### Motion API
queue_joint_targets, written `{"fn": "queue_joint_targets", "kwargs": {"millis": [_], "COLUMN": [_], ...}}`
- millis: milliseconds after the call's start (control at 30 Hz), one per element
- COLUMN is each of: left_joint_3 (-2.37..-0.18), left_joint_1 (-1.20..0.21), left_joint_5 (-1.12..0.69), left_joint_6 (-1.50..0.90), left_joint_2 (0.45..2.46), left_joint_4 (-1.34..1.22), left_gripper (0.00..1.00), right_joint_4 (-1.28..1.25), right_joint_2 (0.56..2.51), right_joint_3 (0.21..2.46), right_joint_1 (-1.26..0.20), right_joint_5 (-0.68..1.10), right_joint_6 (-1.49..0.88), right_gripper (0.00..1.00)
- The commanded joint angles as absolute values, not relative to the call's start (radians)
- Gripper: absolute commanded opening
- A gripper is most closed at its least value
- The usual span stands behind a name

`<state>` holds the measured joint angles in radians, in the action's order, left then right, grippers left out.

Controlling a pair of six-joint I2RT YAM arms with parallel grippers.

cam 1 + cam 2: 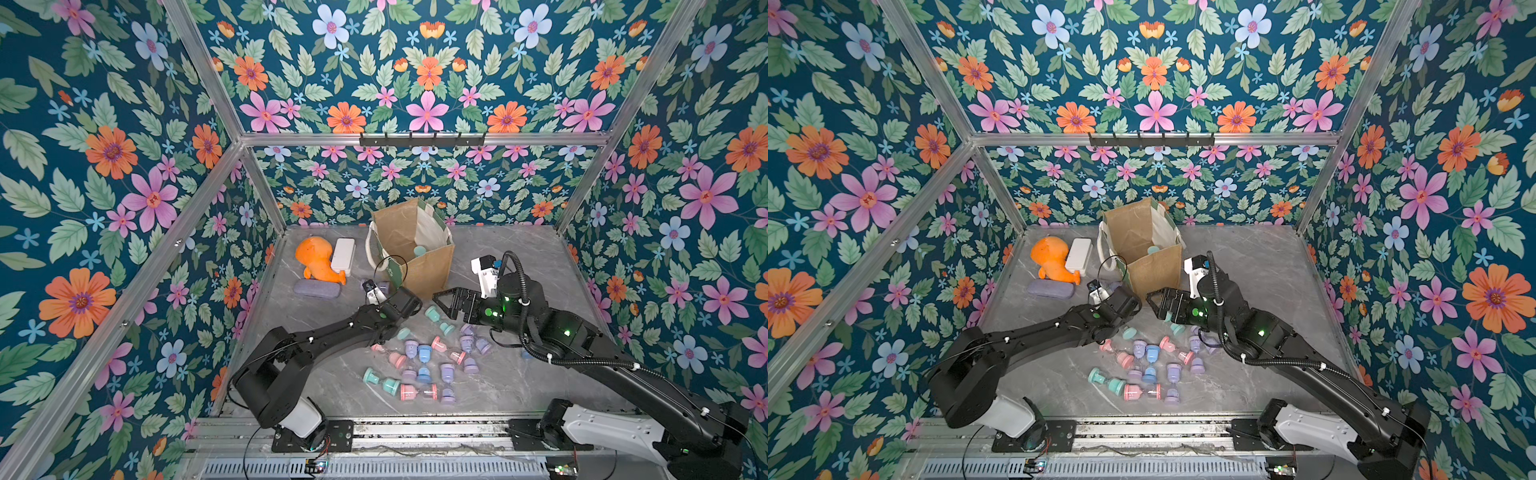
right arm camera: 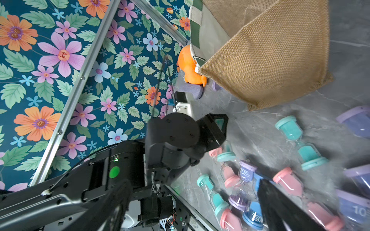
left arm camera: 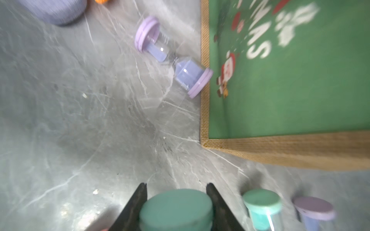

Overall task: Put the hourglass into the canvas bag
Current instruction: Pick up the hourglass from the center of the board, then place the hourglass in the canvas bag.

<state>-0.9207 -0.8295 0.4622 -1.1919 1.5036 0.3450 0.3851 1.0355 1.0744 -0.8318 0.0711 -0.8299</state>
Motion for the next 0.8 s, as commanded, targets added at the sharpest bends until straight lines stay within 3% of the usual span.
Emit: {"fn": "queue_joint_targets", "kwargs": {"millis": [0,400,767], "left_joint_3": [-0.929,-1.123,-1.459], "left_joint_1": [-0.828,-0.828,-0.775], "left_joint_5": [0.480,0.512,0.488], "left_joint_6": [-1.151,-0.942,-0.722], "left_joint_2": [1.445,1.289,1.415], "left_joint_4": [0.407,0.545,0.581], "left_gripper": [0.22,0.22,0.22], "right_joint_4": [0.478,0.584,0.487], "right_joint_2": [1.022,1.032,1.082], "right_joint_3": [1.084,1.104,1.147], "right_joint_1": [-0.819,-0.779,-0.749], "right_joint_5": [0.046,0.033,0.063], "right_joint_6": [-0.826,-0.830,-0.763], "right_gripper": [0.99,0.99,0.99]}}
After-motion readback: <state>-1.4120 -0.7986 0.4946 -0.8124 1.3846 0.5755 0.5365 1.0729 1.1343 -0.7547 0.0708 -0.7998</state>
